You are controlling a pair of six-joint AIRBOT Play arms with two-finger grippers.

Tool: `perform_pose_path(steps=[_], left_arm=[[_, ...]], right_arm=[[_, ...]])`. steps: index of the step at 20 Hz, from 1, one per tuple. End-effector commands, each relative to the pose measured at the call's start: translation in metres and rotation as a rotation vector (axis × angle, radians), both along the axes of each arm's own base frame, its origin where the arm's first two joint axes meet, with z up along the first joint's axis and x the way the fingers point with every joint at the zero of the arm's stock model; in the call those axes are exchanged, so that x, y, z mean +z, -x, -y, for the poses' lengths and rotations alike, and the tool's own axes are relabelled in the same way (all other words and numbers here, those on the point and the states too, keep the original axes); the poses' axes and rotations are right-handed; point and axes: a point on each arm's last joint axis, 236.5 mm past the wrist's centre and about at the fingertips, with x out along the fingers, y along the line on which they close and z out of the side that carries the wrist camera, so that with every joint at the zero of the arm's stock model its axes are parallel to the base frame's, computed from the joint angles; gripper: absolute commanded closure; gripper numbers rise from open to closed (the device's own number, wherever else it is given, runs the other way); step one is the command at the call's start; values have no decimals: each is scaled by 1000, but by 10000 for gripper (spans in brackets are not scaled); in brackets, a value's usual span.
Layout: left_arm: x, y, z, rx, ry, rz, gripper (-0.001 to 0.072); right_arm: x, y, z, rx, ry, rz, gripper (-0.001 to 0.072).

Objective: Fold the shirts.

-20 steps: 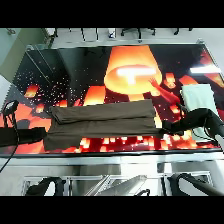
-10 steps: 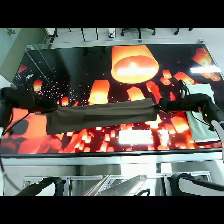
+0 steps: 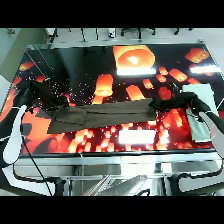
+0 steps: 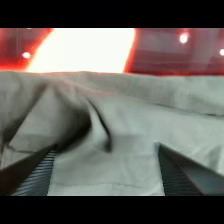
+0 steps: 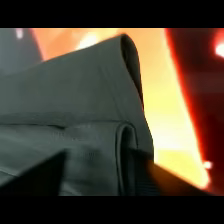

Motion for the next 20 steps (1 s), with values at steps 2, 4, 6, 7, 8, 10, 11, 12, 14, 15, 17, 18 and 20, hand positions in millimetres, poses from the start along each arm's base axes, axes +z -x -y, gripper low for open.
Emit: perform_pose_path(steps=[2, 4, 6, 7, 8, 10, 11, 12, 14, 15, 17, 18, 20], left_arm=[[16, -3, 5, -9, 36, -54, 4], [41, -7, 1, -11, 41, -43, 4], [65, -10, -1, -6, 49, -32, 4], [76, -11, -1, -5, 48, -25, 4], [87, -13, -1, -4, 48, -16, 4], [107, -16, 10, -19, 93, 11, 5], [117, -19, 23, -31, 140, 31, 6], [125, -21, 34, -42, 186, 47, 43], [134, -22, 62, -80, 262, 63, 477], [135, -21, 73, -101, 277, 65, 623], [135, -17, 96, -152, 275, 67, 685], [136, -17, 111, -179, 277, 80, 685], [137, -18, 147, -237, 284, 117, 686]], right_arm=[[18, -7, 28, 33, 44, 15, 106], [9, -4, 35, 19, 32, -14, 58], [-6, 7, 25, 46, -7, -78, 59], [-11, 11, 19, 57, -32, -105, 69], [-18, 15, 14, 68, -42, -126, 70], [-28, 19, 4, 88, -48, -152, 71], [-31, 21, -2, 98, -57, -162, 71], [-33, 22, -10, 113, -67, -166, 144], [-39, 25, -23, 138, -75, -178, 416], [-41, 26, -26, 144, -76, -184, 572], [-41, 25, -28, 152, -72, -176, 689], [-39, 23, -26, 151, -70, -169, 690], [-28, 14, -21, 144, -68, -140, 691]])
